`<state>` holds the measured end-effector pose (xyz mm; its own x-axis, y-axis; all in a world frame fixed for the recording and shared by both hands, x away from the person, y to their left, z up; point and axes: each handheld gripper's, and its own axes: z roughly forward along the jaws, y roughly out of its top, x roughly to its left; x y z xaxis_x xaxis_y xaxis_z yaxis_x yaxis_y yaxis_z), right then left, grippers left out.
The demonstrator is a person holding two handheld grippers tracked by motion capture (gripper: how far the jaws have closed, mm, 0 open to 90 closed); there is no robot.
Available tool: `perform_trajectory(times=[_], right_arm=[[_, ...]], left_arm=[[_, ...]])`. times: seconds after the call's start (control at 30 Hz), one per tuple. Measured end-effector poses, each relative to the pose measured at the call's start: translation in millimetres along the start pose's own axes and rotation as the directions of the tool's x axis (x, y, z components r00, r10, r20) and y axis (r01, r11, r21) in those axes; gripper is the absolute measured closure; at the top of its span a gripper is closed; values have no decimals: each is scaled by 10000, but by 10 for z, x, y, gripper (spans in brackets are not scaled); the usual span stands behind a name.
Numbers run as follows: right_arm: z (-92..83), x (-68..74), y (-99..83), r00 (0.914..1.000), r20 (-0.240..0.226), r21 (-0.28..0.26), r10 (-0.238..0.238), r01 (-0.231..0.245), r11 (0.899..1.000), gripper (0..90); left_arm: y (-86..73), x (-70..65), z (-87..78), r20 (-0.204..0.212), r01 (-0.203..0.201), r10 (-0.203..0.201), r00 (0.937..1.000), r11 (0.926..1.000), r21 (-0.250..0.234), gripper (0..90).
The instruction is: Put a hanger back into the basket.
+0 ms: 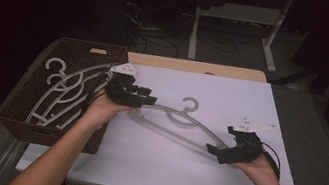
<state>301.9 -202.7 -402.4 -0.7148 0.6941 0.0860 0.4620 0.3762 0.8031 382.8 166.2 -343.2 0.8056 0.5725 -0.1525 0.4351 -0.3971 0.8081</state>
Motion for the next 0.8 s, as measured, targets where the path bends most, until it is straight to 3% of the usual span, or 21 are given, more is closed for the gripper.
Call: perform_trajectory(times=[0.13, 0.33, 0.4, 0.57, 0.8], right_arm=[[3, -7, -6, 10000, -19, 7, 30, -30, 10000, 0], [-4, -14, -9, 10000, -25, -2, 35, -35, 10000, 0], [-3, -13, -10, 10000, -31, 5, 36, -36, 10000, 0], [1, -9, -9, 10000, -39, 18, 38, -38, 10000, 0], [-6, -26, -14, 10000, -13, -13, 63, -63, 10000, 0]], left_arm=[[-51, 54, 250, -296, 165, -150, 9994, 9986, 503, 742], [-221, 121, 601, -795, -33, 174, 9967, 9846, 1749, 889], [-286, 138, 714, -882, -130, 321, 9956, 9779, 2087, 898], [-408, 182, 917, -770, 35, 189, 9969, 9600, 2801, 900], [-503, 152, 931, -517, -43, 226, 9984, 9438, 3305, 900]])
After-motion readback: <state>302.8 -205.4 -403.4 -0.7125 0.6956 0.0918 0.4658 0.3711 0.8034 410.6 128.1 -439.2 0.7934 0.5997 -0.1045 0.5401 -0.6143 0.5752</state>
